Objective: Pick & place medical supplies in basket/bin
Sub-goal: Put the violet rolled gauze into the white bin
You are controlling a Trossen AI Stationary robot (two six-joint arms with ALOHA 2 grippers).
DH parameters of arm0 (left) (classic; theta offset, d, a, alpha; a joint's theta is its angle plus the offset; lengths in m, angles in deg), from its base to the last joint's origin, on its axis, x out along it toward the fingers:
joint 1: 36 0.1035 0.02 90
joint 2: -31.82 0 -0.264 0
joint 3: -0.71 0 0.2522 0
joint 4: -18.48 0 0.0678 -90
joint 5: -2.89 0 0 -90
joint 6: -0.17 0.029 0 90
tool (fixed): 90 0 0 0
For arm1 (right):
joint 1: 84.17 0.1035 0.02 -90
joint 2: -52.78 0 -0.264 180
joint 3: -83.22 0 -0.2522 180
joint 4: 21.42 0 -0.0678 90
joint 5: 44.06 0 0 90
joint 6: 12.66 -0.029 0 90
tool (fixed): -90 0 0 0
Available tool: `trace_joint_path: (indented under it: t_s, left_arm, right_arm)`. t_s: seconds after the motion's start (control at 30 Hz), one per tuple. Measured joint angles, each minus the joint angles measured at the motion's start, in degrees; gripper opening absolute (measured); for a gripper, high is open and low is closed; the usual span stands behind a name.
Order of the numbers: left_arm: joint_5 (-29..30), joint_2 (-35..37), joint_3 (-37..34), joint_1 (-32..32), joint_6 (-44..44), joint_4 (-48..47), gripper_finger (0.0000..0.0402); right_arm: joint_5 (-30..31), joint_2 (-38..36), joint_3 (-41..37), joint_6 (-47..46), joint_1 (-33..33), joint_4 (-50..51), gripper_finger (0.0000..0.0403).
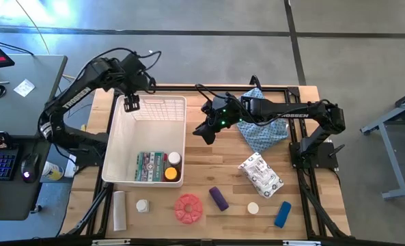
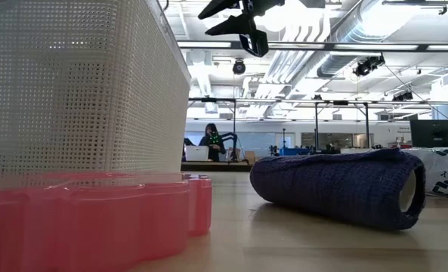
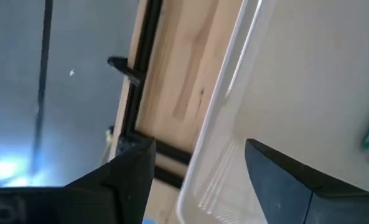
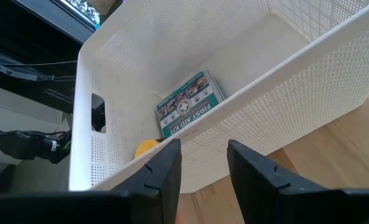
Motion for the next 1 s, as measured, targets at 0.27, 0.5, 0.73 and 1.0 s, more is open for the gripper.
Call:
trace_joint_path:
  t_s: [0.27, 0.5, 0.73, 1.0]
  left_arm:
    - [-11.52, 2.52, 6.01, 0.00, -12.47, -0.02, 0.0251]
    - [-19.12, 2.55, 12.49, 0.00, -21.90, 1.71, 0.0212]
    - [-25.91, 2.48, 12.86, 0.08, -37.42, 8.68, 0.0184]
    - [-35.07, 3.99, 13.68, -0.32, -35.96, 15.91, 0.0172]
  right_arm:
    - [-0.54, -0.36, 0.00, -0.51, 0.00, 0.04, 0.0119]
    - [-0.47, -1.91, 0.00, -1.66, 0.00, 1.76, 0.0118]
    - [0.05, -4.85, 0.00, -1.67, -1.86, 4.16, 0.0119]
    - [6.05, -9.72, 0.00, -3.02, -2.27, 4.93, 0.0113]
